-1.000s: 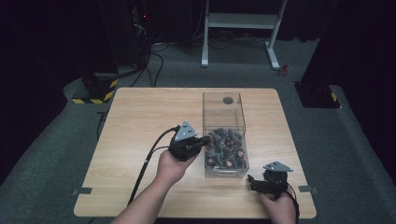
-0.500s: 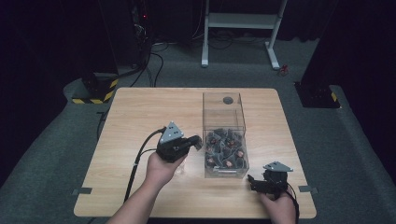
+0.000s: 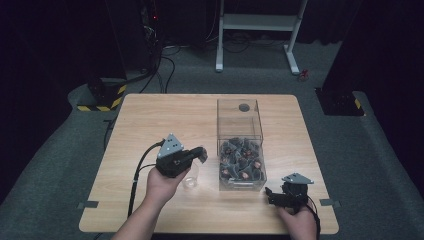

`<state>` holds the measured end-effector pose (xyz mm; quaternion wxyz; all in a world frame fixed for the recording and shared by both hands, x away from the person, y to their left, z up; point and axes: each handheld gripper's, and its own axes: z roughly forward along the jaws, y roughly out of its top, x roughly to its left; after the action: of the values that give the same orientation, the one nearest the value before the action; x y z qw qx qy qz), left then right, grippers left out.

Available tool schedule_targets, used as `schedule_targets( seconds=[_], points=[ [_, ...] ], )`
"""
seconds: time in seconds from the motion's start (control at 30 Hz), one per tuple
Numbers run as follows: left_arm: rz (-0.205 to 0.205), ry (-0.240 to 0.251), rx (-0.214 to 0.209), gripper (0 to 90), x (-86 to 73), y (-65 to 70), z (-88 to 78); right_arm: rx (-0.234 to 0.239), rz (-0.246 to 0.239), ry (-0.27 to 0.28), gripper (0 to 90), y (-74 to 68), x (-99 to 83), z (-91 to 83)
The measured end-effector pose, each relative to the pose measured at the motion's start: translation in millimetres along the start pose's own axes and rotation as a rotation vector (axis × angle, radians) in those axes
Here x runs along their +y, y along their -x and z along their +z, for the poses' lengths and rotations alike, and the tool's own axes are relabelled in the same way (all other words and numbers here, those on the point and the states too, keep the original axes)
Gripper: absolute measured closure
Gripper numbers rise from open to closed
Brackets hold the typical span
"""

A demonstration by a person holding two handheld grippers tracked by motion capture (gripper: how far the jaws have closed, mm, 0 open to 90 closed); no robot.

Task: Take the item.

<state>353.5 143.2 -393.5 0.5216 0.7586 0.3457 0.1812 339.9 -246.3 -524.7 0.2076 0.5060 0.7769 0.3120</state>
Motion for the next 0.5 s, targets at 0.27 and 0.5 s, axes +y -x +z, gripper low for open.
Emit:
schedule_targets(
  seconds=[0.27,0.5],
  points=[
    [-0.006,0.001,0.013,90.0,-7.2,-3.2,-9.6,0.000,-0.001,0.000,8.0,0.0,0.0,0.0],
    [-0.010,-0.002,0.028,90.0,-14.9,-6.2,-16.6,0.000,-0.001,0.000,7.9,0.1,0.0,0.0]
  ],
)
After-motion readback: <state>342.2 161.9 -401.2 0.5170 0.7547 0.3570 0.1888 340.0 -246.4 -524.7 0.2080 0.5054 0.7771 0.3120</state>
